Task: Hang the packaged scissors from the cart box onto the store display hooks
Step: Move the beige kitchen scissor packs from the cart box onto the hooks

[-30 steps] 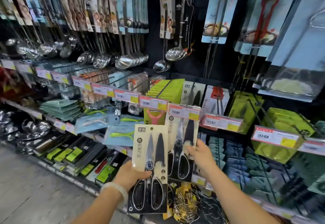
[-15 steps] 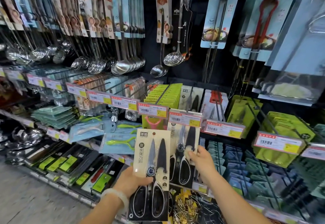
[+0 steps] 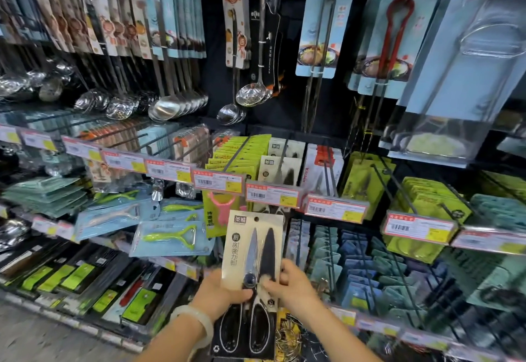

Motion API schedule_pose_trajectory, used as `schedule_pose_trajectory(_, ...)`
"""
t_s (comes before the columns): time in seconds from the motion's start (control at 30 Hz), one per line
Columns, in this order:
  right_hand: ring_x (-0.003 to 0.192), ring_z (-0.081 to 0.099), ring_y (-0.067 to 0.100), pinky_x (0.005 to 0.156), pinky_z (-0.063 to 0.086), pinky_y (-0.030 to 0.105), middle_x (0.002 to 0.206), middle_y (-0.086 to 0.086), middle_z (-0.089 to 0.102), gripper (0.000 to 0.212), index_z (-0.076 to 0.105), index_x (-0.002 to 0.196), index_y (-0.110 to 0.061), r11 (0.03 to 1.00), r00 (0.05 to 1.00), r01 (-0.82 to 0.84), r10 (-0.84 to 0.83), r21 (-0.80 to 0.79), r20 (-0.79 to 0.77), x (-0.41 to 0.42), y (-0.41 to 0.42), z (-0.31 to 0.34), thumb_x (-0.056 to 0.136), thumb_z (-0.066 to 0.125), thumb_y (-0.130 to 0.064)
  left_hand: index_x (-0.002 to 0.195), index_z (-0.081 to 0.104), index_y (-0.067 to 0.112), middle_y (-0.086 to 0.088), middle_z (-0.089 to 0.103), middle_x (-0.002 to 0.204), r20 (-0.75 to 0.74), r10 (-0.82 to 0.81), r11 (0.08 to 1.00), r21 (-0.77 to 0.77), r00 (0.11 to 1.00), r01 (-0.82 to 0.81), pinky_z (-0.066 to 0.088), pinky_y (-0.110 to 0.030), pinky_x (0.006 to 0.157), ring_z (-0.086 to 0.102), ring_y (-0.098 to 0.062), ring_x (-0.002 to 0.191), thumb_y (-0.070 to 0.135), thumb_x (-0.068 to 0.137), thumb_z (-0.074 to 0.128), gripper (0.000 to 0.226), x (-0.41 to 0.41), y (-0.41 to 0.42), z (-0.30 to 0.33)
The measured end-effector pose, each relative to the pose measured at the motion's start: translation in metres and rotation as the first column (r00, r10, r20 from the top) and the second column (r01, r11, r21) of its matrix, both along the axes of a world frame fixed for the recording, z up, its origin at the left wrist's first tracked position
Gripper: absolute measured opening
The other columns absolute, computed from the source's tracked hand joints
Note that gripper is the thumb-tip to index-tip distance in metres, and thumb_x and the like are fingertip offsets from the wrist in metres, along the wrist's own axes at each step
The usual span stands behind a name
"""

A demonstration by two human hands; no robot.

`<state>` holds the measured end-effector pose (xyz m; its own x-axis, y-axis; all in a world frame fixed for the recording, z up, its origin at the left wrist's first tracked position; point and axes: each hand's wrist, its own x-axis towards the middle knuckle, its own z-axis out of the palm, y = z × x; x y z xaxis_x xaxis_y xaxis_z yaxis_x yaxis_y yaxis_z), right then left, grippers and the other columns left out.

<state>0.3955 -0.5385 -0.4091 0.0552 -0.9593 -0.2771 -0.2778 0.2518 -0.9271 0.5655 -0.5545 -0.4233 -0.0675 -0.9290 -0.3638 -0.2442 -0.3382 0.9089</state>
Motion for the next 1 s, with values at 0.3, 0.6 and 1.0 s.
schedule_pose_trajectory(0.3, 0.094, 0.063, 0.012, 0.079, 0.052, 0.021, 0.097, -0.008, 0.066, 0.034, 0.051, 0.098, -0.033, 0.958, 0.989, 0.145, -0.138, -0.247, 0.046, -0.013, -0.019, 0.015, 0.087, 0.060, -0.002, 0.103, 0.042, 0.021, 0.004, 0.057, 0.091, 0.059, 0.042, 0.971, -0.238, 0.997, -0.027, 0.044, -0.020, 0.067, 0.057, -0.013, 0.085, 0.009, 0.074, 0.076, 0.047, -0.032, -0.015, 0.030)
schedule_pose_trajectory(0.6, 0.090, 0.061, 0.005, 0.076, 0.048, 0.015, 0.097, -0.009, 0.064, 0.032, 0.048, 0.098, -0.033, 0.960, 0.989, 0.149, -0.145, -0.236, 0.034, -0.015, -0.029, 0.015, 0.089, 0.057, -0.003, 0.122, 0.043, 0.018, 0.001, 0.059, 0.106, 0.116, -0.077, 0.968, -0.230, 0.990, 0.102, 0.042, -0.025, 0.083, 0.057, -0.016, 0.100, 0.014, 0.075, 0.076, 0.057, -0.032, -0.032, 0.029)
schedule_pose_trajectory(1.0, 0.074, 0.059, -0.009, 0.060, 0.045, 0.002, 0.088, -0.014, 0.061, 0.029, 0.048, 0.102, -0.025, 0.941, 0.982, 0.189, -0.177, -0.281, 0.068, -0.021, -0.029, 0.029, 0.090, 0.055, 0.000, 0.129, 0.045, 0.016, -0.001, 0.061, 0.108, 0.069, -0.126, 0.954, -0.267, 0.990, 0.140, 0.046, -0.039, 0.097, 0.058, -0.020, 0.103, 0.011, 0.075, 0.075, 0.062, -0.036, -0.041, 0.044)
